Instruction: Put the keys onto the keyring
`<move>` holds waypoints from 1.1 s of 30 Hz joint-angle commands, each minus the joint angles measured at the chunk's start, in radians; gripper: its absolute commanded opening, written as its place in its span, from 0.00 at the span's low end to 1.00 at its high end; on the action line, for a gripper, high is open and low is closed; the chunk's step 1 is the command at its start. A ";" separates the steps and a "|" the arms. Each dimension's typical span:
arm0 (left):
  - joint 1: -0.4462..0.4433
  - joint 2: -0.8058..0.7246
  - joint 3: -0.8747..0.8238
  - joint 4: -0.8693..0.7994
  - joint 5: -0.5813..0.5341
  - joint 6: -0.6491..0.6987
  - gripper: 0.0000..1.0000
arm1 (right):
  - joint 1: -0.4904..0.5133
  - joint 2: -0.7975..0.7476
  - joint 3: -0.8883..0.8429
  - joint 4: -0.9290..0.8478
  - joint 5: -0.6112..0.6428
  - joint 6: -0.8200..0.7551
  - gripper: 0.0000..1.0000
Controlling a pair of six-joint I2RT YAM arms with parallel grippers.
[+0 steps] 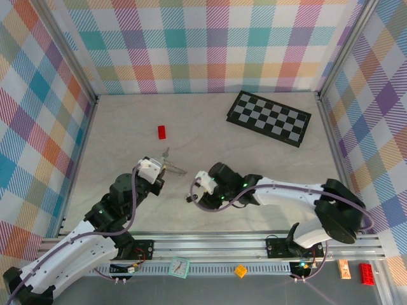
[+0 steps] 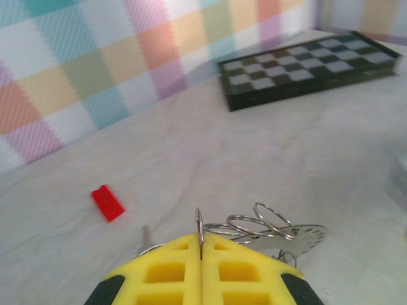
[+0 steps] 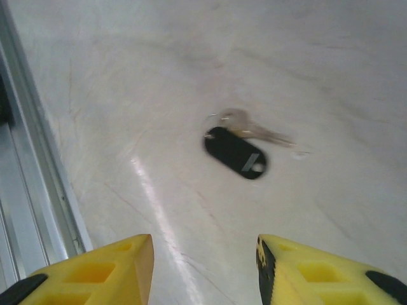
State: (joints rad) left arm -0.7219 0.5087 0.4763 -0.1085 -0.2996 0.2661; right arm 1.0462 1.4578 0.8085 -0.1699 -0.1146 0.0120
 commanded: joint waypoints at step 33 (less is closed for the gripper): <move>0.096 -0.149 -0.032 -0.008 -0.175 -0.061 0.00 | 0.094 0.452 0.342 -0.071 0.280 0.019 0.26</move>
State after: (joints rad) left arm -0.6319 0.3607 0.4278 -0.1375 -0.4885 0.1974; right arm 1.1328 1.9038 1.1408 -0.2111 0.1394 0.0162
